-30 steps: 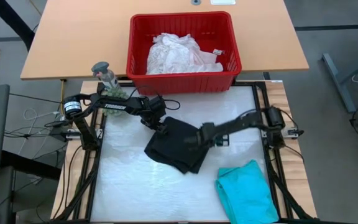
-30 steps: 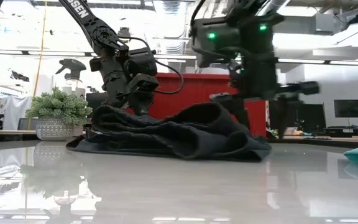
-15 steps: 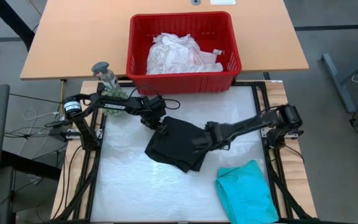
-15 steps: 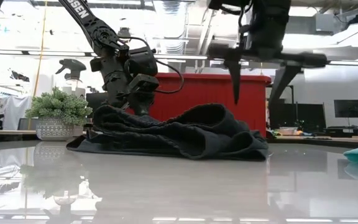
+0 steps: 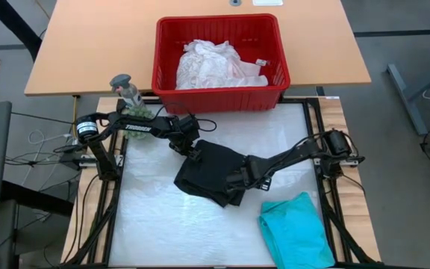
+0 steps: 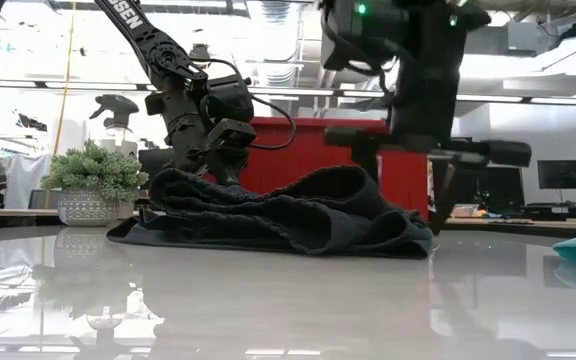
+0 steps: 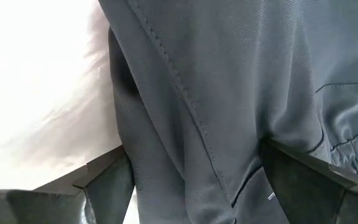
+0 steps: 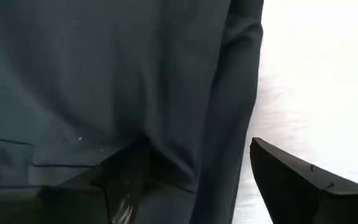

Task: Fold Laundry from Bin
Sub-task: Stack the black shorts on top of the blue shorts

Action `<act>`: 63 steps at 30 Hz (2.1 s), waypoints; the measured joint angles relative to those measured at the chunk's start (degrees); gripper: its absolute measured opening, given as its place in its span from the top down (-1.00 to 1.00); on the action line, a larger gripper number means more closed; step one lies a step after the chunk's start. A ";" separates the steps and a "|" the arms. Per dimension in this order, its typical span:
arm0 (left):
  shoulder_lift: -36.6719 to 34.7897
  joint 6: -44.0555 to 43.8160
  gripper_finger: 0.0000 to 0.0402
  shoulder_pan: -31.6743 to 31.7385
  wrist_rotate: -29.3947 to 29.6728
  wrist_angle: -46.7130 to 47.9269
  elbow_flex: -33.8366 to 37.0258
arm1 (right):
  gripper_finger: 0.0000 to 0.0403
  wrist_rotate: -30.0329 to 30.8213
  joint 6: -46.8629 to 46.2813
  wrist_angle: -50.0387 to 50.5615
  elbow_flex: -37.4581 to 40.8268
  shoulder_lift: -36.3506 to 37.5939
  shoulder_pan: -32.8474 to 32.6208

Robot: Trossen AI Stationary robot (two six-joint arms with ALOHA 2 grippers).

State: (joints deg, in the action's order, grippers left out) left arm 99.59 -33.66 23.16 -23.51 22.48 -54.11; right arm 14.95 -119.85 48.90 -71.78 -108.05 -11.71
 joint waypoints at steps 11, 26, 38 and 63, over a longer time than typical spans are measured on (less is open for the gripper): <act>0.00 -0.23 -0.62 -0.04 0.67 -0.95 -0.02 | -0.48 -4.19 -0.26 -9.94 6.07 0.37 1.58; 1.53 -2.63 -0.01 -2.95 5.43 -1.62 -0.13 | 0.22 -11.38 11.98 -15.78 6.16 0.10 6.61; 1.75 -2.42 0.93 -2.36 2.66 -4.32 0.02 | 0.84 -11.86 17.92 -16.14 6.20 1.45 6.27; 0.84 -12.80 0.99 -10.09 -4.81 -6.29 -16.69 | 0.84 0.17 6.59 4.00 3.53 19.85 -7.52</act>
State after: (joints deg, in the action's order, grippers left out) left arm 100.43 -46.46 13.07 -28.32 16.19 -70.79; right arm 15.12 -113.25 52.90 -68.25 -88.20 -19.23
